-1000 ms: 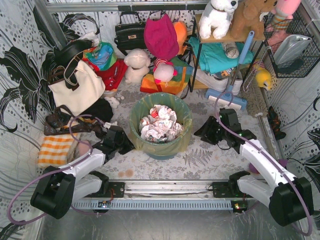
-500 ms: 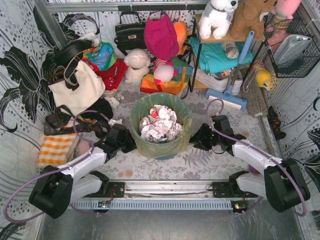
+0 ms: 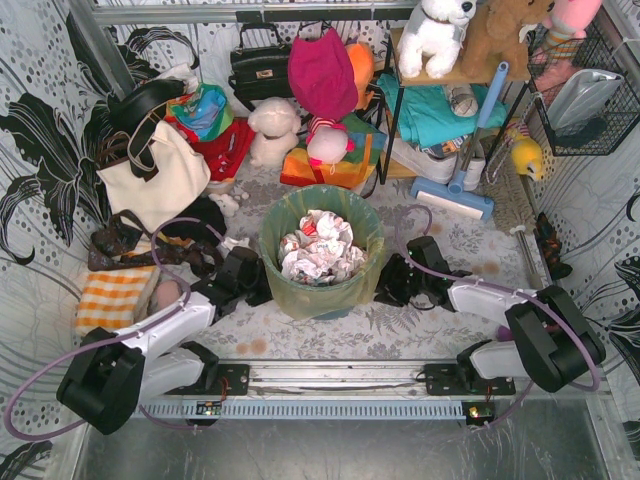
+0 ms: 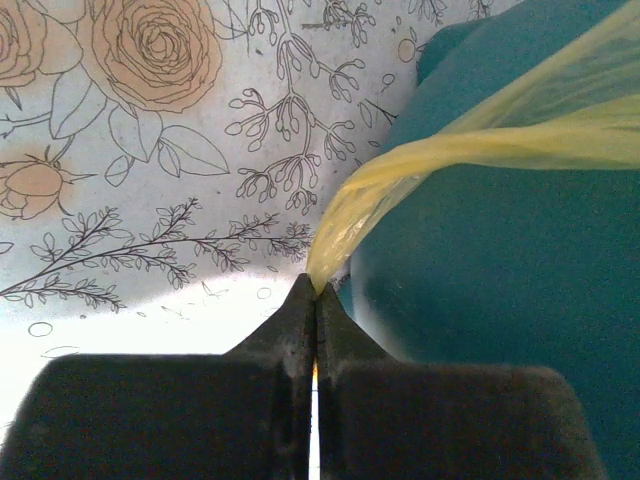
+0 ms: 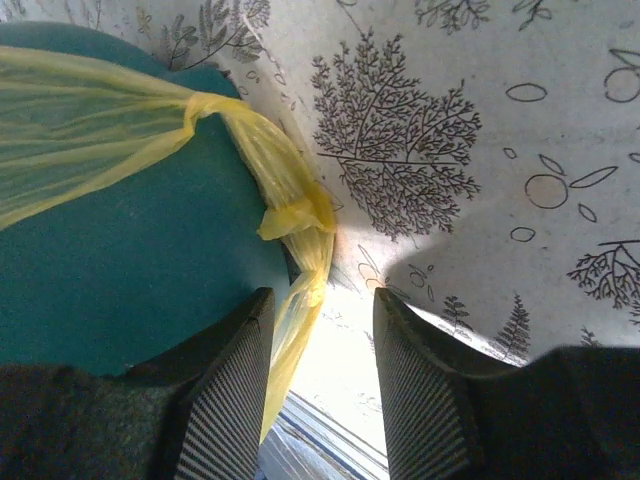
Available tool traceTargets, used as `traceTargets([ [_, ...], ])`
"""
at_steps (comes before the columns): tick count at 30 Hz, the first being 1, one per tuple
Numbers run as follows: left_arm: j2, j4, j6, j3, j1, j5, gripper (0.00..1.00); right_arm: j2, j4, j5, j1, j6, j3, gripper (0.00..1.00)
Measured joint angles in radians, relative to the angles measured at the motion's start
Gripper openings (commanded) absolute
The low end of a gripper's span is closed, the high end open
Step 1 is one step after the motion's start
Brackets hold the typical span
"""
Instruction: Tie the trash bag
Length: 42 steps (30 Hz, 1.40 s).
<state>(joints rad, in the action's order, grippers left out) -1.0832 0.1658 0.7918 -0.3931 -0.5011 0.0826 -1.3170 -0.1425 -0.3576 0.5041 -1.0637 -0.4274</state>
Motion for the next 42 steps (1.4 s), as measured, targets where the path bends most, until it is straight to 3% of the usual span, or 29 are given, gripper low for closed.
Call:
traceTargets([
  [12, -0.011, 0.033, 0.0, -0.022, -0.026, -0.038, 0.0, -0.101, -0.128, 0.012, 0.035, -0.08, 0.007, 0.37],
  [28, -0.03, 0.048, 0.0, -0.034, -0.036, -0.058, 0.0, -0.145, -0.187, 0.018, 0.039, -0.103, 0.018, 0.07],
  [31, -0.03, 0.05, 0.0, -0.034, -0.037, -0.061, 0.0, -0.128, -0.167, 0.027, 0.039, -0.102, 0.018, 0.0],
  [42, -0.026, 0.07, -0.001, -0.037, -0.042, -0.077, 0.0, 0.063, 0.073, 0.141, 0.039, -0.026, -0.025, 0.0],
])
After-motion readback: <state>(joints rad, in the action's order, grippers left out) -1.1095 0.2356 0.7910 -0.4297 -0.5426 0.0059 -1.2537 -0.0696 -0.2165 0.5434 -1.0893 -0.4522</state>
